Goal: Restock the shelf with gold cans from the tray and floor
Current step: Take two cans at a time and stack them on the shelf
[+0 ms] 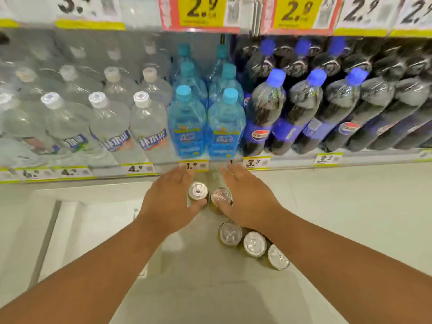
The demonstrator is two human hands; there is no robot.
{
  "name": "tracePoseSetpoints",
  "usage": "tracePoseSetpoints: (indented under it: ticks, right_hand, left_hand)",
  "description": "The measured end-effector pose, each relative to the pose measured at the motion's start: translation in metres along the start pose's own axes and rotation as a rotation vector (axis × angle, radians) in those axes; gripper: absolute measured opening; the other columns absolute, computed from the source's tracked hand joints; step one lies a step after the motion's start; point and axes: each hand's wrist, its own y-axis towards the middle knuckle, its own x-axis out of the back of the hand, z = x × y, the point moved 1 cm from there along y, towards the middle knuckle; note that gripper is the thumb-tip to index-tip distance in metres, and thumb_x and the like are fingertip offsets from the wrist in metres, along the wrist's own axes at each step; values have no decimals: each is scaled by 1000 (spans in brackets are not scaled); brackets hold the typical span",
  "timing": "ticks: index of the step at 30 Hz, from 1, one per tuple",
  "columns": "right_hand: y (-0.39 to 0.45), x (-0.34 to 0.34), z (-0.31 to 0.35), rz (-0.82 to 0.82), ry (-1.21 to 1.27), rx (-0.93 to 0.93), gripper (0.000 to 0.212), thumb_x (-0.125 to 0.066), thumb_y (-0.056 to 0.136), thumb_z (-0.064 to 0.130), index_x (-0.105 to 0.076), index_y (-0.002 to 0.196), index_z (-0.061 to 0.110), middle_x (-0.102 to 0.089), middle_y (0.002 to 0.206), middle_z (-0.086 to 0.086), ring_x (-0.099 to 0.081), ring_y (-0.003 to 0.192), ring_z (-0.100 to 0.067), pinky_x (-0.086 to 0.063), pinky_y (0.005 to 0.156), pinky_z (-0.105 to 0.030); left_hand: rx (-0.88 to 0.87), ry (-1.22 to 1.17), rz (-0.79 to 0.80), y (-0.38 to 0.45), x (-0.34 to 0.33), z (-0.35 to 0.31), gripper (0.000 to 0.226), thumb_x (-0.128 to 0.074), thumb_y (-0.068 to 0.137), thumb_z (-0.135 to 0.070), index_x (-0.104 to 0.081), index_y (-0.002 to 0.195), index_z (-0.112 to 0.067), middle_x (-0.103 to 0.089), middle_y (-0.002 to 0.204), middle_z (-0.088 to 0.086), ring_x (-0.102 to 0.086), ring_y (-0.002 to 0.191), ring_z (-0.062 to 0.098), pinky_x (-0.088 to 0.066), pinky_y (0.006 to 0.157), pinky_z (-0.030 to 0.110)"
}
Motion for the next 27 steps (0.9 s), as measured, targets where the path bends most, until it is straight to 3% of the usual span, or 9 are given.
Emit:
tracePoseSetpoints:
  ticks: [6,10,13,18,23,27]
  right_hand:
    - [18,-46,-19,80,-33,24,85,-56,89,56,-16,156,20,-19,161,-5,-17,148,-23,-25,116,-36]
    - [30,-65,-24,99,-64,54,91,-61,86,58,-16,155,20,-28,157,-5,-25,144,-24,-28,114,-37]
    - [37,-76,-26,95,-93,73,91,-59,86,59,-18,156,17,-32,155,-6,-29,143,-25,-28,116,-38]
    - [41,-91,-24,115,-68,47,91,-58,87,58,-15,155,17,-44,143,-5,-46,126,-25,-44,97,-38]
    - [49,-96,-32,163,50,-90,87,-70,79,55,-29,146,19,-52,132,-3,-55,115,-24,-51,88,-40]
    - [48,-99,-37,152,44,-131,73,-72,73,59,-41,128,22,-61,118,1,-60,103,-22,-50,80,-36]
  left_hand:
    - [7,58,65,25,-53,7,91,-48,87,-68,-13,158,-23,-16,164,0,-17,150,18,-20,117,36]
    - [-33,59,63,34,-81,13,93,-56,83,-65,-23,156,-17,-27,161,8,-23,149,26,-21,120,40]
    - [-82,76,34,33,-90,8,87,-59,82,-63,-34,151,-16,-39,153,8,-36,141,28,-31,114,39]
    - [-90,27,-4,38,-103,7,85,-68,81,-54,-36,149,-15,-50,141,3,-47,130,25,-41,105,37]
    - [81,-390,67,48,-119,10,86,-79,79,-35,-33,148,-16,-45,140,1,-50,123,20,-43,97,29]
    - [138,-636,55,52,-122,13,62,-88,66,-27,-50,114,-27,-58,107,-11,-57,93,7,-43,76,22]
